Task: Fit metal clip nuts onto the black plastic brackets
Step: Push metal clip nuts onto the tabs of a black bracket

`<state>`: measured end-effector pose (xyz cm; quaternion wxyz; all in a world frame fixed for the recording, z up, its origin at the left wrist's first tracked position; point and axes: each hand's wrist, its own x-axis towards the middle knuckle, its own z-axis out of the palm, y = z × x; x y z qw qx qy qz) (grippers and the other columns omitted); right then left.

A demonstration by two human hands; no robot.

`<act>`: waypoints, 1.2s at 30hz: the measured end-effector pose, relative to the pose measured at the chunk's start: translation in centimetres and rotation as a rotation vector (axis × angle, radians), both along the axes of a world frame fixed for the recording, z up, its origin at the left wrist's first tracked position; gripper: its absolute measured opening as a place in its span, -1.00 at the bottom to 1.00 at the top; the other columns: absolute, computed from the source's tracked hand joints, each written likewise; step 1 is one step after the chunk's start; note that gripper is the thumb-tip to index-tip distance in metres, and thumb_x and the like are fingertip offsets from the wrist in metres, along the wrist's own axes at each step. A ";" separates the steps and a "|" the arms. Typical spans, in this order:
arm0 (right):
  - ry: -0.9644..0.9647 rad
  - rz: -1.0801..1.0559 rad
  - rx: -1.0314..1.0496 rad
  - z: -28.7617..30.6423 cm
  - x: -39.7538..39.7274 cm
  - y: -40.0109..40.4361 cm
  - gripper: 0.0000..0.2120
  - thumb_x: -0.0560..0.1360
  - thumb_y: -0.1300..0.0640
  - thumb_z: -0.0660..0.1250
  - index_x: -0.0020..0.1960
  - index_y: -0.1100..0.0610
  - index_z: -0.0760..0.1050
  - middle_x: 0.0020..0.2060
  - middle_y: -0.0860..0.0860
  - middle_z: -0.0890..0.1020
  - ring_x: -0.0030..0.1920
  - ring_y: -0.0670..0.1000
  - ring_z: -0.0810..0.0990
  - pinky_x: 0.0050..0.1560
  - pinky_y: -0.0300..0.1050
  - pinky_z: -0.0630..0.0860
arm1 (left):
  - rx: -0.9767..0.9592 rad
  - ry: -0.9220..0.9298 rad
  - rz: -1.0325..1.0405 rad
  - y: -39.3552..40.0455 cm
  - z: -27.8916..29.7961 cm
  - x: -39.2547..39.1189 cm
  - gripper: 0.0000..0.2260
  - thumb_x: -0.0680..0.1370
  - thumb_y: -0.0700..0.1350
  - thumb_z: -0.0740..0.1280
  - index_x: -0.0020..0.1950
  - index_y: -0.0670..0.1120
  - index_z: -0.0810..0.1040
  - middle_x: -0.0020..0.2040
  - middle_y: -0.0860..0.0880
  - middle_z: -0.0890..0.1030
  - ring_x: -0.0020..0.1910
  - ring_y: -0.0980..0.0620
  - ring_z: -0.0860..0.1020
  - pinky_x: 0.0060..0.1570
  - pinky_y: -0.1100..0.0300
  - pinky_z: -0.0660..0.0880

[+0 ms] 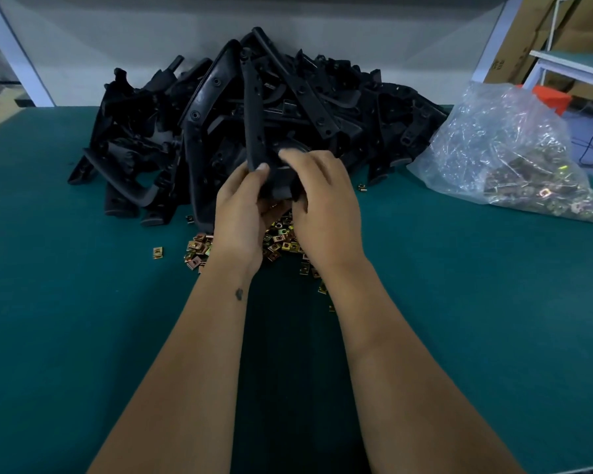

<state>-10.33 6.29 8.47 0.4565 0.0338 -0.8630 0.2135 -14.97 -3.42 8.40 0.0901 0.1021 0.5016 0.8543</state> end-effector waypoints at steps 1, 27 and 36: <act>-0.035 0.018 -0.057 -0.2 -0.1 0.1 -0.41 0.39 0.50 0.29 0.37 0.15 0.47 0.10 0.09 0.54 0.10 0.11 0.51 -0.06 0.04 0.57 | 0.000 -0.013 0.015 0.0 -0.1 -0.1 -0.80 0.67 -0.18 0.20 0.18 -0.14 0.59 0.01 -0.08 0.69 0.00 -0.02 0.66 0.01 0.04 0.61; -0.693 -0.322 -0.175 -0.7 -0.6 1.2 -0.88 0.45 0.10 0.33 -0.20 0.13 0.46 -0.26 0.01 0.48 -0.06 0.13 0.49 -0.15 -0.06 0.35 | 0.361 -0.164 -0.149 -0.1 -0.3 -0.2 -0.86 0.51 -0.40 0.33 -0.04 -0.18 0.52 -0.13 -0.06 0.68 -0.12 0.05 0.67 0.07 0.13 0.61; -0.612 -0.290 -0.236 -1.0 -0.8 1.4 -0.87 0.48 0.20 0.29 -0.01 0.10 0.57 -0.02 0.05 0.56 0.00 0.12 0.53 -0.17 -0.05 0.45 | 0.277 -0.195 -0.092 -0.6 -0.8 -0.4 -0.73 0.50 -0.37 0.38 0.02 0.00 0.53 -0.09 -0.01 0.68 0.02 -0.03 0.59 -0.10 0.17 0.58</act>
